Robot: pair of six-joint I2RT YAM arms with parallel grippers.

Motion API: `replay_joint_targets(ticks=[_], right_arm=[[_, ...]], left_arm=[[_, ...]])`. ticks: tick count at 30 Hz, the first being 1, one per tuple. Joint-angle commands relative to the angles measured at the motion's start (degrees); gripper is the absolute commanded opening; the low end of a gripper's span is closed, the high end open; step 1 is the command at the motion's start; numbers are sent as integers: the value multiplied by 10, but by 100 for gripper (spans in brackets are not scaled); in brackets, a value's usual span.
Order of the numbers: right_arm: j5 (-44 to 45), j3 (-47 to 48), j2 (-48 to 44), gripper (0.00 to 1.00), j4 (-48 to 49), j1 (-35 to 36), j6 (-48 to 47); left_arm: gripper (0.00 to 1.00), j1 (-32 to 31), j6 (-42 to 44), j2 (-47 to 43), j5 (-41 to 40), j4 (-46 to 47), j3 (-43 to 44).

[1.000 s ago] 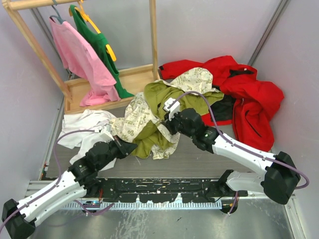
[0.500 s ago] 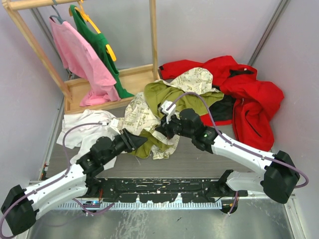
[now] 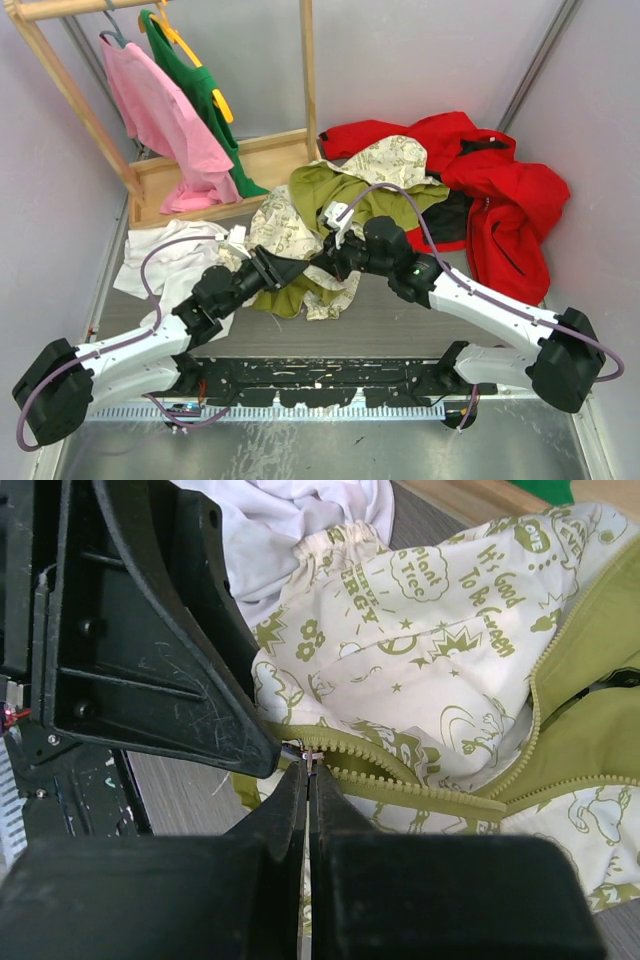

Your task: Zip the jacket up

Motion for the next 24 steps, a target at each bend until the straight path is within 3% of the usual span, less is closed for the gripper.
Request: replay_joint_targets(ticks=[1,14,20,24], right_arm=[[-12,37,-30,1,18,2,3],[20,52,-20,1,-13,1,-4],[10,70,-11,1,-25,2,-4],[13,74,-7,1,-25,1,-4]], left_arm=[[38,2,-1,6,-1,77,25],[18,2,-9,-28,7,70,7],[2,2,-1,-75,-4,27,3],[0,2,4,-92,-7,6,6]])
